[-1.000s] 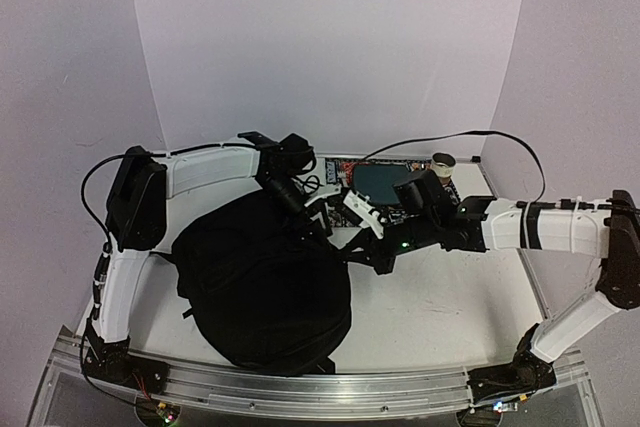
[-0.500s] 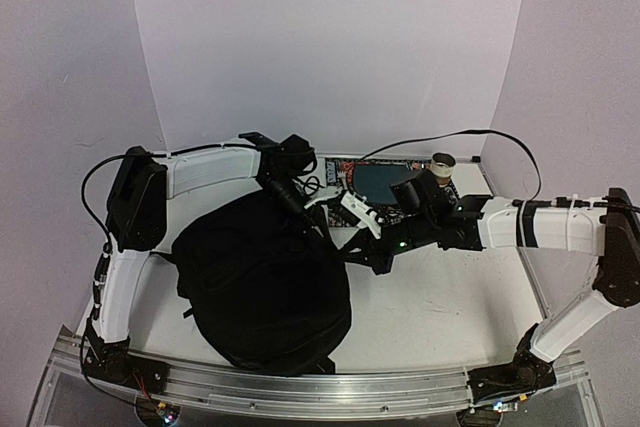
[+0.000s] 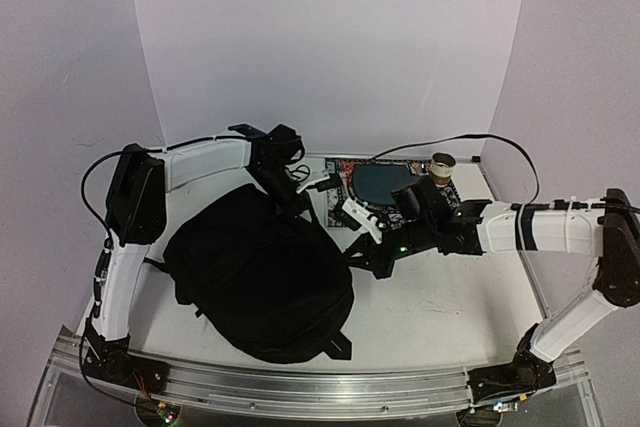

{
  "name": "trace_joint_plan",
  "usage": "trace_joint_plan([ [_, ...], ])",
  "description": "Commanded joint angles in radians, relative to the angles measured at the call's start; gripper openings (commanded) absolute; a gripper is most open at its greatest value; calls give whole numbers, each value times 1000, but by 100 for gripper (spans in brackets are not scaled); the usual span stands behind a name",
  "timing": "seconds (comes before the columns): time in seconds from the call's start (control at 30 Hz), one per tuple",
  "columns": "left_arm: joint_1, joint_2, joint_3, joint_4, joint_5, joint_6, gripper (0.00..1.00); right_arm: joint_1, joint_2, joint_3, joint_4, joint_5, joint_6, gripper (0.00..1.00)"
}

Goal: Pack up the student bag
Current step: Zip the student bag into the largest pocket of the bag.

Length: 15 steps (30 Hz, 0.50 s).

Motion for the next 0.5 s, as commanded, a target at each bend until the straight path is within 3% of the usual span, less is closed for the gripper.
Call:
trace_joint_plan([
  [0.0, 96, 9, 31, 112, -241, -129, 0, 38, -61, -48, -44, -55, 51, 0],
  [0.33, 211, 2, 18, 189, -477, -372, 0, 73, -104, -103, -8, -55, 141, 0],
  [0.47, 229, -22, 2, 212, -588, -442, 0, 75, -153, -79, -12, 16, 174, 0],
])
